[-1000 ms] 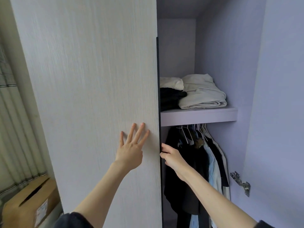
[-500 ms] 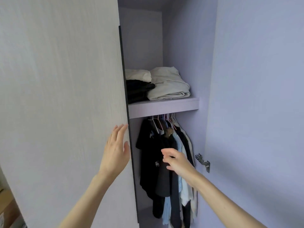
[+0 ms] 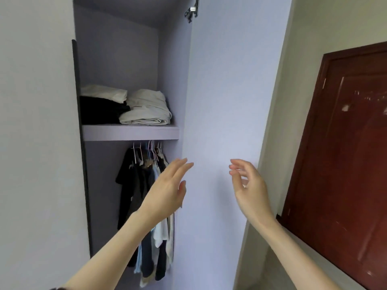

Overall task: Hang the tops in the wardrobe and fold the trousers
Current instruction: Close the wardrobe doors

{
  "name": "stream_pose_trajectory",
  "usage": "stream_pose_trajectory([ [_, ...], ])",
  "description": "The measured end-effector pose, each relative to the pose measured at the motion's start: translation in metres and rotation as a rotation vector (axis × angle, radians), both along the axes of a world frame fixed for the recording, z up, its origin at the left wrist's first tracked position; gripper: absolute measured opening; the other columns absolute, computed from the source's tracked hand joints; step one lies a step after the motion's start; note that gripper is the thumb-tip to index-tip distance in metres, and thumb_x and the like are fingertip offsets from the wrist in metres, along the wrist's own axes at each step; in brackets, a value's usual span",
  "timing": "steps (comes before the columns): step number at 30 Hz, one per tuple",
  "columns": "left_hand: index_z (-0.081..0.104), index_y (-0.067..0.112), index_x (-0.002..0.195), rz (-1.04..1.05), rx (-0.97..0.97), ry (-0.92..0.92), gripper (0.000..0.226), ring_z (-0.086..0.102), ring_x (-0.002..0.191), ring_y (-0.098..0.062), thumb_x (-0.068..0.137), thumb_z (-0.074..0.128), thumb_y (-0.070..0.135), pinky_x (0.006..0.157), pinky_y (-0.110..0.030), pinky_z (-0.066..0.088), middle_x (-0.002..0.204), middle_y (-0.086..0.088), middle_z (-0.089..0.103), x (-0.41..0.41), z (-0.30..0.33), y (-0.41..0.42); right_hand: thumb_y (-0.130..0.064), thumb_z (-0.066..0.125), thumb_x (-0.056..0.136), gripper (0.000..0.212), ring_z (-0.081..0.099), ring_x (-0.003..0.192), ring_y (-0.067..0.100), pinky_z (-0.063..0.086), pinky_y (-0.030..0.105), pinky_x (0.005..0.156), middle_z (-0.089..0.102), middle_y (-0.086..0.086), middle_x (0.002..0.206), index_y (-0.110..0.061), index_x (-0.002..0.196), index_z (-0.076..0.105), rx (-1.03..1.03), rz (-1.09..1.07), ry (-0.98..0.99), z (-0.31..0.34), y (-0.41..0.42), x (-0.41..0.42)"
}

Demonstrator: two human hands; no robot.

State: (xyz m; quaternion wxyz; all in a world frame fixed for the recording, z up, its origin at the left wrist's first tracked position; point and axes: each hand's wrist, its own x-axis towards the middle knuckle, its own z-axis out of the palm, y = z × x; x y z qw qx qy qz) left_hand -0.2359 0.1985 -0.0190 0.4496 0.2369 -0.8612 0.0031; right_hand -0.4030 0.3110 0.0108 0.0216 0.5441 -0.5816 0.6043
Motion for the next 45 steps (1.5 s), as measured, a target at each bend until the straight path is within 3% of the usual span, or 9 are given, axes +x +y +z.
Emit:
stream_pose_trajectory([
  [5,0.045,0.008,0.136,0.031,-0.071,-0.09,0.051,0.034,0.137,-0.031,0.086,0.043,0.009,0.109,-0.036,0.024,0.142,-0.011,0.044,-0.035,0.017,0.024,-0.01,0.046,0.095,0.039,0.053,0.104,0.013,0.036,0.014,0.082,0.048,0.002,0.124,-0.012,0.134,0.045,0.035,-0.189,0.045,0.009,0.021,-0.056],
  [9,0.035,0.012,0.143,0.049,-0.079,-0.112,0.053,0.019,0.144,-0.027,0.092,0.043,0.023,0.113,-0.03,0.014,0.151,-0.008,0.031,-0.05,0.029,0.037,-0.013,0.034,0.101,0.052,0.045,0.127,0.016,0.038,0.021,0.096,0.04,0.004,0.146,-0.024,0.15,0.02,0.256,0.048,-0.067,0.012,0.019,-0.067],
  [12,0.025,0.015,0.147,0.079,-0.074,-0.137,0.063,0.009,0.146,-0.025,0.092,0.034,0.045,0.117,-0.04,0.016,0.155,-0.006,0.02,-0.057,0.022,0.045,-0.009,0.028,0.102,0.05,0.039,0.125,0.0,0.028,0.006,0.093,0.04,-0.007,0.146,-0.027,0.148,0.025,0.269,0.139,-0.106,0.015,0.024,-0.069],
  [19,-0.021,0.029,0.14,0.165,0.048,-0.106,0.1,-0.026,0.14,-0.007,0.069,0.025,0.082,0.114,-0.029,-0.014,0.152,0.013,-0.021,-0.043,0.008,0.058,-0.007,0.033,0.1,0.045,0.052,0.124,0.014,0.038,0.021,0.105,0.053,0.003,0.137,-0.026,0.139,0.044,0.311,0.33,0.065,0.023,0.019,-0.027],
  [23,-0.02,0.023,0.142,0.299,0.083,-0.055,0.104,-0.029,0.139,-0.009,0.068,0.029,0.078,0.114,-0.033,-0.015,0.152,0.009,-0.021,0.004,0.005,0.037,-0.011,0.034,0.1,0.044,0.033,0.133,-0.002,0.022,-0.002,0.1,0.043,-0.015,0.142,-0.029,0.138,0.044,0.348,0.443,0.237,0.025,-0.001,0.016],
  [28,0.006,0.014,0.15,0.517,-0.002,-0.045,0.088,-0.008,0.145,-0.025,0.078,0.037,0.055,0.114,-0.049,0.004,0.158,-0.01,0.003,0.072,0.001,0.007,-0.027,0.034,0.102,0.042,0.02,0.136,-0.008,0.013,0.006,0.107,0.023,-0.019,0.153,-0.037,0.142,0.035,0.307,0.533,0.449,0.021,-0.044,0.08],
  [33,0.003,0.008,0.15,0.731,0.017,-0.031,0.092,-0.017,0.143,-0.024,0.085,0.057,0.043,0.114,-0.047,-0.006,0.158,-0.012,-0.004,0.134,0.001,-0.038,-0.028,0.025,0.103,0.046,0.013,0.144,0.009,0.017,0.024,0.112,0.006,-0.014,0.158,-0.033,0.148,0.022,0.201,0.419,0.719,0.016,-0.101,0.145],
  [38,-0.027,0.013,0.141,0.823,0.088,-0.138,0.104,-0.036,0.135,-0.022,0.076,0.034,0.068,0.11,-0.048,-0.019,0.149,-0.003,-0.033,0.177,0.007,-0.091,-0.023,0.036,0.101,0.057,-0.005,0.146,0.015,0.004,0.031,0.117,-0.01,-0.003,0.158,-0.028,0.15,0.009,0.03,0.201,0.768,0.028,-0.177,0.177],
  [45,-0.017,0.017,0.144,0.814,-0.07,-0.209,0.109,-0.027,0.14,-0.023,0.066,0.027,0.079,0.11,-0.056,-0.013,0.153,-0.007,-0.022,0.214,0.019,-0.175,-0.045,0.052,0.092,0.084,-0.024,0.141,0.017,-0.004,0.05,0.114,-0.027,-0.005,0.151,-0.031,0.144,-0.012,0.019,0.058,0.846,0.043,-0.265,0.201],
])
